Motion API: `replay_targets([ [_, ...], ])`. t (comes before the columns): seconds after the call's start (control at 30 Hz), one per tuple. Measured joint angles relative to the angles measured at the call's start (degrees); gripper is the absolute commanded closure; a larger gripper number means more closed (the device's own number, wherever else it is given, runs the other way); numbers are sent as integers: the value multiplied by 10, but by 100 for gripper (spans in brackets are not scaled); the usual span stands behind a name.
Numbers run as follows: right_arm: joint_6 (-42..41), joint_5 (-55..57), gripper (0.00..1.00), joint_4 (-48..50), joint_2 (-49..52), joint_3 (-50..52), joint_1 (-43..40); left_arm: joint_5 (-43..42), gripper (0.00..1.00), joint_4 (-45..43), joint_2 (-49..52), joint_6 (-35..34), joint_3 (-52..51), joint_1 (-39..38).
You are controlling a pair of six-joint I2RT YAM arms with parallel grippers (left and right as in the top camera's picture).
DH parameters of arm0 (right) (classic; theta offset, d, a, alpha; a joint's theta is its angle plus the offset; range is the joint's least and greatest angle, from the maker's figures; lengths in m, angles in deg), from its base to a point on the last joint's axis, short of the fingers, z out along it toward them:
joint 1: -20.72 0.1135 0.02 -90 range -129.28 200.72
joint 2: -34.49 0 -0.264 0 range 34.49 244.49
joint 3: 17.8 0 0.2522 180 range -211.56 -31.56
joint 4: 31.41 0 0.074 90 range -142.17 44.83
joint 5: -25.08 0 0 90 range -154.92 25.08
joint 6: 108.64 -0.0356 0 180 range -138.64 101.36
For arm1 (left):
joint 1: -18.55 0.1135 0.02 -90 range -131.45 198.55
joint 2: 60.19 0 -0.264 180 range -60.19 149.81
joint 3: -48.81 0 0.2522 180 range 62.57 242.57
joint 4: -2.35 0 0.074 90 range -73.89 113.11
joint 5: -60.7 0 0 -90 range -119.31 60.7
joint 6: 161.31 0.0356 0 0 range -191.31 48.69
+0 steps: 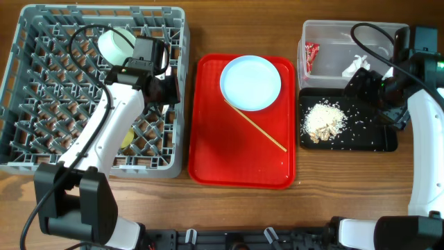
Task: Sort waste into correct bins and load items into the dishwasher rack
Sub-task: 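Carry the white fork with the left gripper and drop it in the rack, then reach the left gripper to the wooden chopstick on the tray and grasp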
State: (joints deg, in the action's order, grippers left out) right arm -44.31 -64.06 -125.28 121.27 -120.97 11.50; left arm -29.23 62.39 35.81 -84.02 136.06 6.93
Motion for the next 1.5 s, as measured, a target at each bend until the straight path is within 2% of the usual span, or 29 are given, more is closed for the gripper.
replay_targets([
  [0.17,0,0,0,0,0,0,0,-39,43,-16,-36,-27,7,-22],
  [0.33,0,-4,0,0,0,0,0,-75,43,-31,-44,-127,16,-106],
  [0.4,0,-4,0,0,0,0,0,-84,44,-54,-21,-183,16,-156],
  [0.53,0,-4,0,0,0,0,0,-85,44,-118,45,-247,17,-228],
  [0.8,0,-4,0,0,0,0,0,-44,42,-196,166,-288,17,-341],
  [0.97,0,-4,0,0,0,0,0,10,43,-202,176,-297,17,-364],
  [1.2,0,-4,0,0,0,0,0,42,46,-192,176,-311,17,-374],
  [1.27,0,-5,0,0,0,0,0,45,39,-172,176,-336,18,-374],
  [1.4,0,-5,0,0,0,0,0,11,28,-73,179,-379,52,-361],
  [1.5,0,-5,0,2,0,0,0,-5,24,-44,180,-388,108,-341],
])
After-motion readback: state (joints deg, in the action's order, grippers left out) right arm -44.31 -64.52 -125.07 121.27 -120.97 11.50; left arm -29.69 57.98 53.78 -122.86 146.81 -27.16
